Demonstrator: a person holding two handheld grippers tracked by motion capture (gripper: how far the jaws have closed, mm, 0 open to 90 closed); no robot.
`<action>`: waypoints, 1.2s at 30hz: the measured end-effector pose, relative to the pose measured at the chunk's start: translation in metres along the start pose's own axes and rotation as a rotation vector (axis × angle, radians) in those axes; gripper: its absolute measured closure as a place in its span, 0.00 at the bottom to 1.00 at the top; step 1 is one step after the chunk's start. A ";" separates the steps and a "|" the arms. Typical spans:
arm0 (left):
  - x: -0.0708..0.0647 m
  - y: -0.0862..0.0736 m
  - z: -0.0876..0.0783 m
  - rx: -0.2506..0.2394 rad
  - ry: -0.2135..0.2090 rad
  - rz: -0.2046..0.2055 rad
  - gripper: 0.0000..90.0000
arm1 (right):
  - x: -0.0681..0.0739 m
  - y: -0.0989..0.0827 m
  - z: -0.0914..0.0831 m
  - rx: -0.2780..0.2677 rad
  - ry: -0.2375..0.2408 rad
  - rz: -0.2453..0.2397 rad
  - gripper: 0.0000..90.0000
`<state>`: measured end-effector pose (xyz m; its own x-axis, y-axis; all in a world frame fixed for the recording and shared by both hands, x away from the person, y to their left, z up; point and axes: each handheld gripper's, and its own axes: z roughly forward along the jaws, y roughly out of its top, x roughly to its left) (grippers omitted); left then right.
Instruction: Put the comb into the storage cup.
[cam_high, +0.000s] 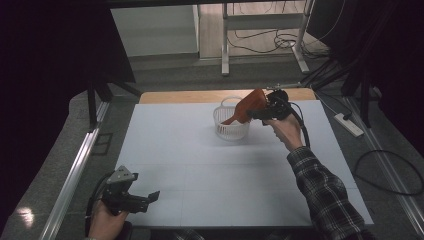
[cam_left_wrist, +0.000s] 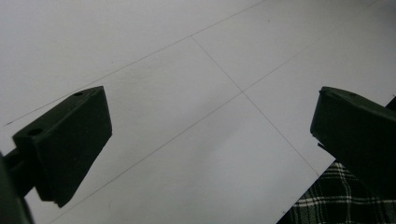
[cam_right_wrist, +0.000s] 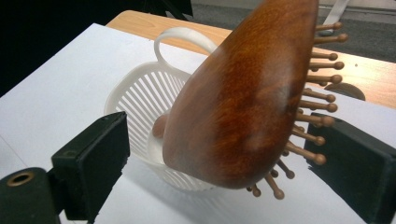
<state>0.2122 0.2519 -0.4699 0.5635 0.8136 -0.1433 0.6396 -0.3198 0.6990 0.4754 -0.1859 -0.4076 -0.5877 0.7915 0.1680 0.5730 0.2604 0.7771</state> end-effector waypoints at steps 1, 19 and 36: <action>0.000 0.000 0.000 0.000 0.000 -0.001 0.00 | 0.000 0.000 0.000 0.002 -0.002 -0.003 0.07; 0.000 0.000 0.000 0.001 0.001 0.000 0.00 | 0.004 -0.002 -0.010 0.024 -0.019 -0.057 0.01; 0.000 0.000 0.000 -0.001 0.001 -0.001 0.00 | 0.009 -0.009 -0.021 0.031 -0.027 -0.102 0.00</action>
<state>0.2122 0.2519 -0.4699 0.5623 0.8144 -0.1434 0.6396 -0.3184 0.6996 0.4530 -0.1921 -0.4002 -0.6286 0.7744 0.0720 0.5287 0.3575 0.7699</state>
